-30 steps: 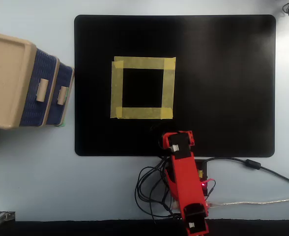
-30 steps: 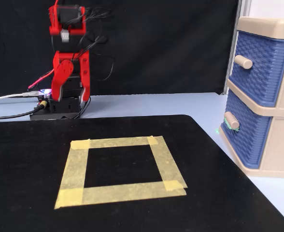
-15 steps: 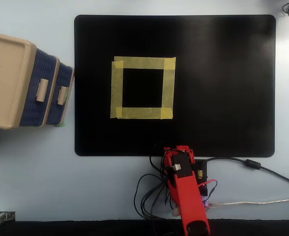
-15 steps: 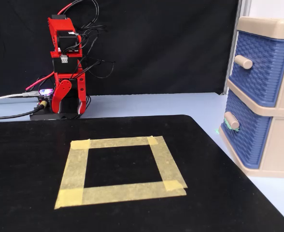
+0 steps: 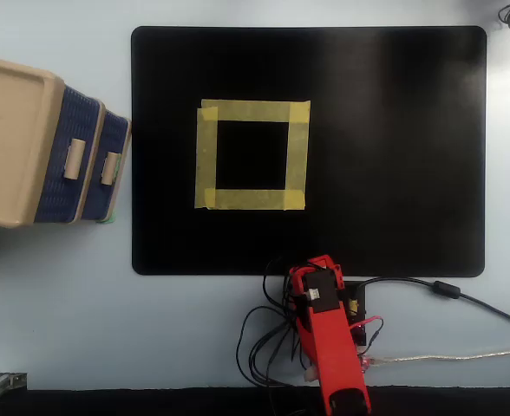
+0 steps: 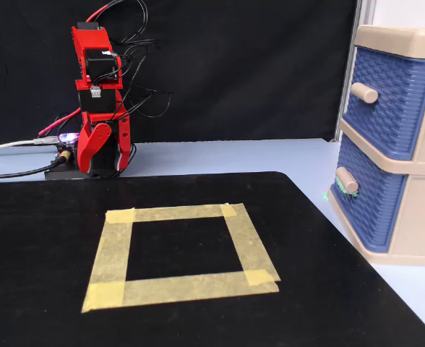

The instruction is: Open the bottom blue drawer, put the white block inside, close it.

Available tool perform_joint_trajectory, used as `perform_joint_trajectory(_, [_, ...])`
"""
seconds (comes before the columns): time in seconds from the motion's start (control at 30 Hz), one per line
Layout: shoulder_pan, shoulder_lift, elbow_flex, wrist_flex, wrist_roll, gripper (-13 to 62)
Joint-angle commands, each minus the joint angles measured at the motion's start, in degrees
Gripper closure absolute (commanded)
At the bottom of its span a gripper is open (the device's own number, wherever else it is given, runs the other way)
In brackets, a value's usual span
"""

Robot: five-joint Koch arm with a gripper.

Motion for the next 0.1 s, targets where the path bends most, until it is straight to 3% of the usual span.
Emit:
perform_joint_trajectory(0.0, [-0.26, 2.64, -0.09, 5.36, -0.35, 15.1])
perform_joint_trajectory(0.07, [-0.26, 2.64, -0.09, 5.36, -0.26, 15.1])
